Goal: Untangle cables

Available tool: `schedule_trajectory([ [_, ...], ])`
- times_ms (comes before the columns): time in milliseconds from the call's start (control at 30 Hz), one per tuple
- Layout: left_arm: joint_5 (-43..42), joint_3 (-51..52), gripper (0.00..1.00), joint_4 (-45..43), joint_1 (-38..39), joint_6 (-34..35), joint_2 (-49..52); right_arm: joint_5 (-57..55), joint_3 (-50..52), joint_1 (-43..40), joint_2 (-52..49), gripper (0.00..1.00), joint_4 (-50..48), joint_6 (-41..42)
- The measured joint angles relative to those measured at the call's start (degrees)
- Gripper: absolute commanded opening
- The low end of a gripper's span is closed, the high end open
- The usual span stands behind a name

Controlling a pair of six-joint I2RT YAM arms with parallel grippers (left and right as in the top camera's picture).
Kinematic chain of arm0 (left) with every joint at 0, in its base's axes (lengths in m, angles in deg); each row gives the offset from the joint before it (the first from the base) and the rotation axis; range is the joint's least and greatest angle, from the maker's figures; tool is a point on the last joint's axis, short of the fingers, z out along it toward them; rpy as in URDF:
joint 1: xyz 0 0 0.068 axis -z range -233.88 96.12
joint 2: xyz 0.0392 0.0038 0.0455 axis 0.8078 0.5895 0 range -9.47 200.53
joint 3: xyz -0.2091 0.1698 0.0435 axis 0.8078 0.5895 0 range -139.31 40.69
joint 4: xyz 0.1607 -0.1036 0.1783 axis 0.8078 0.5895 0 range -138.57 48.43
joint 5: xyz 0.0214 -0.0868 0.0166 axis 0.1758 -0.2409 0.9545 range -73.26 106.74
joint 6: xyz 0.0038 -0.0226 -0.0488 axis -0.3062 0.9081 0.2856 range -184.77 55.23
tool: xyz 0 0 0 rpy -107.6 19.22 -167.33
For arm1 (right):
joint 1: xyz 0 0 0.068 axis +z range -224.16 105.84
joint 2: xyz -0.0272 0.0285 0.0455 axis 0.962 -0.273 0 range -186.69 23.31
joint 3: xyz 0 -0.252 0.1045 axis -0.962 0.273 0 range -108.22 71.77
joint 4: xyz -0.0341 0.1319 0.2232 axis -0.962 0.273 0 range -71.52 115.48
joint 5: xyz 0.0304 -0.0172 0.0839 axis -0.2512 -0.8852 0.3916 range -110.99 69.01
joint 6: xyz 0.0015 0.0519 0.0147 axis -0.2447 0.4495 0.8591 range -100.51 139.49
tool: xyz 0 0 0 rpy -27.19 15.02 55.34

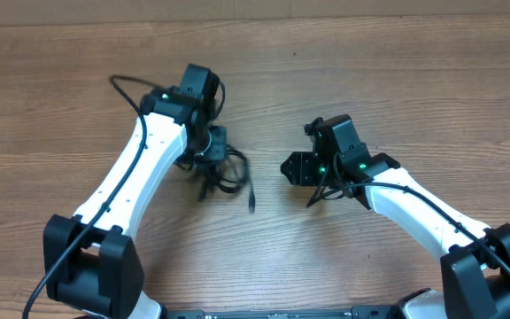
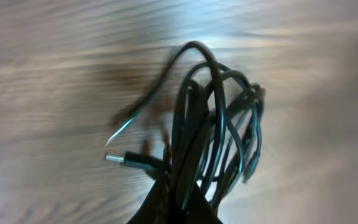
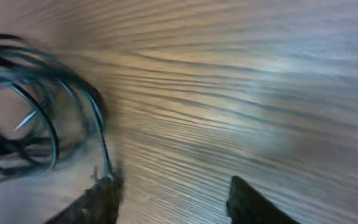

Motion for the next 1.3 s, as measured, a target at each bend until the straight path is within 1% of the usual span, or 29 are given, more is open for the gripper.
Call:
schedule_trajectory([
  [33,-1.31,-1.55,0.04,1.31,0.00,-3.28,0.00,0.81,0.00,0.00,0.00,0.56,-0.42,-0.52],
  [67,-2.51,-4.24,0.04,3.41,0.07,-8.22,0.00,1.86,0.00,0.00,0.00,0.56,-1.16,-1.11],
  [100,-2.75,-4.94,0.04,3.82,0.11,-9.16,0.00,2.25,0.00,0.02,0.00,0.56,-1.44,-1.31],
  [200,-2.67,-9.99,0.04,7.23,0.11,-16.28,0.00,4.76,0.00,0.02,0.00,0.56,-3.56,-2.99],
  [267,-2.05,-12.61,0.04,8.48,0.11,-19.58,0.00,6.60,0.00,0.00,0.00,0.56,-5.16,-3.89],
  [367,-1.16,-14.75,0.04,9.75,0.11,-23.39,0.00,9.11,0.00,0.00,0.00,0.55,-7.58,-4.61],
  [500,-0.63,-15.17,0.04,11.02,0.11,-28.13,0.00,12.98,0.00,0.00,0.00,0.55,-11.37,-5.90],
  [600,-0.28,-15.17,0.04,11.87,0.11,-31.52,0.00,16.65,0.00,0.00,0.00,0.51,-14.60,-7.80],
  [700,-0.11,-15.17,0.04,12.72,0.11,-34.27,0.00,20.52,0.00,0.00,0.00,0.51,-17.57,-10.16],
  [833,-0.66,-15.17,0.04,14.53,0.11,-38.29,0.00,23.96,0.00,0.00,0.00,0.55,-19.06,-13.64],
  [933,-1.95,-15.17,0.04,15.80,0.11,-41.31,0.00,25.07,0.00,0.02,0.00,0.56,-19.04,-16.04],
  [1133,-5.86,-15.19,0.04,18.69,0.11,-48.39,0.00,26.10,0.00,0.00,0.00,0.62,-19.08,-21.27],
  [1300,-9.90,-15.19,0.04,19.58,0.11,-54.84,0.00,28.98,0.00,0.00,0.00,0.63,-19.15,-26.91],
])
